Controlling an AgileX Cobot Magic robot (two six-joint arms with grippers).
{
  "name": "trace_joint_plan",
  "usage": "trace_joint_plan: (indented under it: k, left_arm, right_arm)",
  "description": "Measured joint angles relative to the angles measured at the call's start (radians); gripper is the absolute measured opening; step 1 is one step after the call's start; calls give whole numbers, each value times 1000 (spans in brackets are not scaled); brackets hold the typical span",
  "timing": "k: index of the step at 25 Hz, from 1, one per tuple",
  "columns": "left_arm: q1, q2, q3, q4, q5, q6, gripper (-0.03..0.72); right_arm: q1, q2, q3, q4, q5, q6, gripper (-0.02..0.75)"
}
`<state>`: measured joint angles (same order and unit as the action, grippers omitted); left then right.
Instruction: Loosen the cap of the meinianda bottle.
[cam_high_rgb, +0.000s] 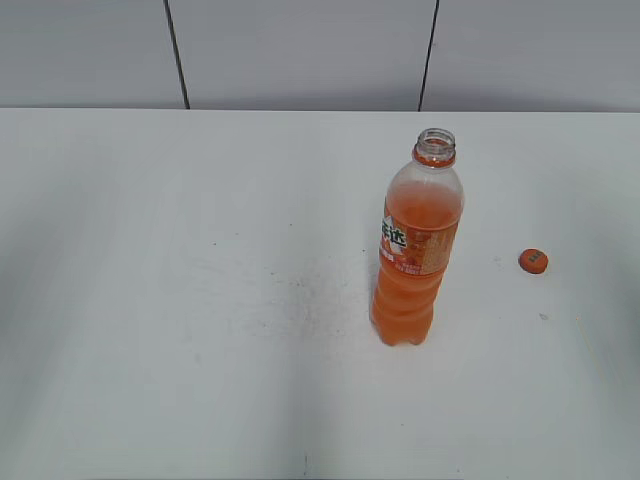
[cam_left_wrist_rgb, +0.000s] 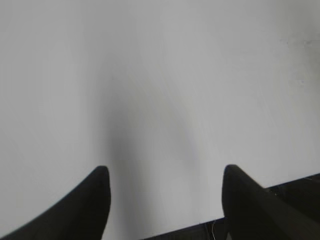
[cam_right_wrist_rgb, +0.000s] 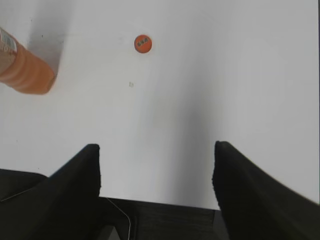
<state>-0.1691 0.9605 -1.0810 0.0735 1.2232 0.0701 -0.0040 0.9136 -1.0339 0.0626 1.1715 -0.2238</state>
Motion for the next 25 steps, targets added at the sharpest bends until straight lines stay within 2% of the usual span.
trace_joint_plan:
  k: [6,12,17,25]
  left_arm:
    - [0,-267,185,-1,2,-4,435]
    - [0,-452,341,-7,-12,-10,435]
    - [0,-573,456,-11,-39,-11,435]
    - [0,-785,509,-29,-163,-11,435]
  right_arm:
    - [0,-297,278,2,-16,0,526]
    - [0,-524,443,7,-25,0,526]
    - [0,-671,513,10,-17,0,526]
    - [0,-853,529,11,-10,0,524]
